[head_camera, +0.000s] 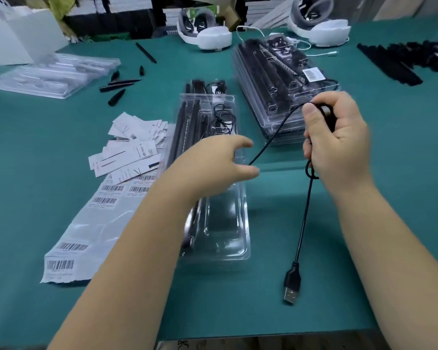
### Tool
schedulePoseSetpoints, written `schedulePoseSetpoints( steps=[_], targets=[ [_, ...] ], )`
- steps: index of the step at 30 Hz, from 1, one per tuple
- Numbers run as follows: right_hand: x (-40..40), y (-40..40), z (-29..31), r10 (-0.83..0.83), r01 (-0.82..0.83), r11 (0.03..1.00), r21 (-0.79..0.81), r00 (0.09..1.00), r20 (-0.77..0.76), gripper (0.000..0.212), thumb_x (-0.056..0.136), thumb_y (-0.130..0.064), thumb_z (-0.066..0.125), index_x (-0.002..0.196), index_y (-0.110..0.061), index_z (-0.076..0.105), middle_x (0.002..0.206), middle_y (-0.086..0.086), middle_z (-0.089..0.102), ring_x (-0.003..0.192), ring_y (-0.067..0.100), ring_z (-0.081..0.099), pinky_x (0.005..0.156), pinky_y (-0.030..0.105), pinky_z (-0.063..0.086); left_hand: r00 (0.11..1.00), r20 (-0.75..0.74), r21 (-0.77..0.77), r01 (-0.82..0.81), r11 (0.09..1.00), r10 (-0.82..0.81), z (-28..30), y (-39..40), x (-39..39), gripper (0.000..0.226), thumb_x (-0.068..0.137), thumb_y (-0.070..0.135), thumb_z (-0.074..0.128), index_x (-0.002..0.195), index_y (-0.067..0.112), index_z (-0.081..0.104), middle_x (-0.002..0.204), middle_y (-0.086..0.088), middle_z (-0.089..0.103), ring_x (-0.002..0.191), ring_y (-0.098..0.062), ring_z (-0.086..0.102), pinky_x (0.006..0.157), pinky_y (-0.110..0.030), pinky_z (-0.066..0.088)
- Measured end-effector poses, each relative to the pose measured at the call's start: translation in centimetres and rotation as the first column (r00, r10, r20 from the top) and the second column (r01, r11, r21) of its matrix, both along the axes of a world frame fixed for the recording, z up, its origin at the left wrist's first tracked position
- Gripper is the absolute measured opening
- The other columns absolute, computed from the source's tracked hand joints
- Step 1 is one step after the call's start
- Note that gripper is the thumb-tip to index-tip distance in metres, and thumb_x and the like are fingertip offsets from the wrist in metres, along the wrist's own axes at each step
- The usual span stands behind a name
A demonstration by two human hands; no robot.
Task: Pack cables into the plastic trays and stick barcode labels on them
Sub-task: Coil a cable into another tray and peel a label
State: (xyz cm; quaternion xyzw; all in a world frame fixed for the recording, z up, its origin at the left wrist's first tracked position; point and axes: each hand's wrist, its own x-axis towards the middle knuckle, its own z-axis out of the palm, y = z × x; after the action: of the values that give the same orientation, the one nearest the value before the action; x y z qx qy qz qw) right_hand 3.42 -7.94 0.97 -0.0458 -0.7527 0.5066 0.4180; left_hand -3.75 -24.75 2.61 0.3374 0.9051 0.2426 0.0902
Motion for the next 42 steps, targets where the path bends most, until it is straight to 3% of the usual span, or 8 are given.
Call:
schedulePoseSetpoints(
  steps=[8,13,21,25,29,34,38,42],
  targets=[
    [-0.6,-1.2,-0.5,0.137,-0.142,0.858,-0.494,0.989,-0.045,0.011,0.077,-0.020,0.036,0.076,-0.014,0.045,0.046,-0.005,0.047,0.042,0.012,0.040,0.039,0.018,0.029,0.981,0.194,0.675,-0.120,0.728,-0.018,-1.4,4.1,1.8,0.020,0.093,0.029,0.061,0.077,0.030,0.073,0.079,0.007,0.067,0.077,-0.001,0.058,0.071,-0.009,0.043],
    [-0.6,-1.6,-0.5,0.083,-0.081,0.845,-0.528,0.996,-0.019,0.021,0.076,-0.024,0.038,0.064,-0.012,0.051,0.052,-0.002,0.051,0.047,0.015,0.044,0.042,0.019,0.034,0.954,0.292,0.657,-0.152,0.738,-0.064,-1.9,3.6,1.5,0.029,0.092,0.031,0.061,0.067,0.023,0.074,0.060,0.006,0.053,0.045,-0.003,0.037,0.046,-0.014,0.032],
    [-0.8,-2.5,-1.3,0.151,-0.132,0.952,-0.276,0.987,0.048,0.022,0.090,-0.027,0.038,0.081,-0.024,0.057,0.085,-0.005,0.054,0.082,0.003,0.050,0.075,0.015,0.041,0.982,0.164,0.656,-0.041,0.754,-0.089,-2.6,4.3,2.6,0.033,0.091,0.022,0.053,0.062,0.007,0.059,0.067,-0.010,0.054,0.064,-0.010,0.046,0.064,-0.026,0.038],
    [-0.7,-2.4,-1.4,0.258,-0.235,0.947,-0.217,0.962,0.084,0.029,0.094,-0.031,0.030,0.086,-0.025,0.057,0.090,-0.006,0.056,0.087,0.007,0.051,0.084,0.027,0.043,0.985,0.096,0.590,0.059,0.805,-0.142,-2.2,3.8,3.2,0.033,0.086,0.026,0.041,0.054,0.022,0.036,0.057,0.010,0.039,0.058,-0.008,0.038,0.059,-0.036,0.032],
    [-0.5,-2.0,-1.1,0.322,-0.279,0.927,-0.251,0.935,0.149,0.046,0.091,-0.048,0.022,0.096,-0.029,0.063,0.104,-0.004,0.062,0.105,0.011,0.057,0.099,0.032,0.043,0.967,0.141,0.488,0.119,0.865,-0.213,-2.3,3.8,3.2,0.032,0.089,0.035,0.044,0.081,0.009,0.061,0.073,-0.002,0.063,0.071,-0.019,0.056,0.069,-0.043,0.046],
    [-0.3,-1.8,-1.2,0.545,-0.457,0.814,-0.360,0.815,0.197,0.031,0.082,-0.044,0.051,0.112,-0.034,0.056,0.102,-0.007,0.065,0.098,0.004,0.060,0.089,0.021,0.048,0.961,0.191,0.426,0.102,0.899,-0.200,-2.7,3.8,2.6,0.016,0.098,0.020,0.045,0.085,0.016,0.054,0.072,0.017,0.065,0.064,-0.003,0.058,0.058,-0.022,0.048],
    [-0.8,-2.3,-1.6,0.469,-0.376,0.839,-0.394,0.866,0.172,0.017,0.087,-0.025,0.064,0.103,-0.029,0.059,0.091,-0.015,0.070,0.089,-0.004,0.063,0.077,0.011,0.047,0.972,0.166,0.519,0.056,0.853,-0.165,-2.6,4.0,2.5,0.025,0.094,0.018,0.038,0.102,0.005,0.058,0.092,-0.015,0.067,0.087,-0.033,0.062,0.076,-0.049,0.052],
    [-0.8,-2.4,-1.4,0.386,-0.278,0.840,-0.467,0.910,0.152,0.018,0.093,-0.018,0.056,0.080,-0.023,0.068,0.072,-0.011,0.069,0.071,0.001,0.063,0.061,0.015,0.050,0.994,0.010,0.399,0.099,0.911,-0.113,-2.7,3.8,1.9,0.020,0.091,0.031,0.048,0.089,0.016,0.061,0.069,0.007,0.063,0.063,-0.005,0.055,0.057,-0.029,0.043]
  ],
)
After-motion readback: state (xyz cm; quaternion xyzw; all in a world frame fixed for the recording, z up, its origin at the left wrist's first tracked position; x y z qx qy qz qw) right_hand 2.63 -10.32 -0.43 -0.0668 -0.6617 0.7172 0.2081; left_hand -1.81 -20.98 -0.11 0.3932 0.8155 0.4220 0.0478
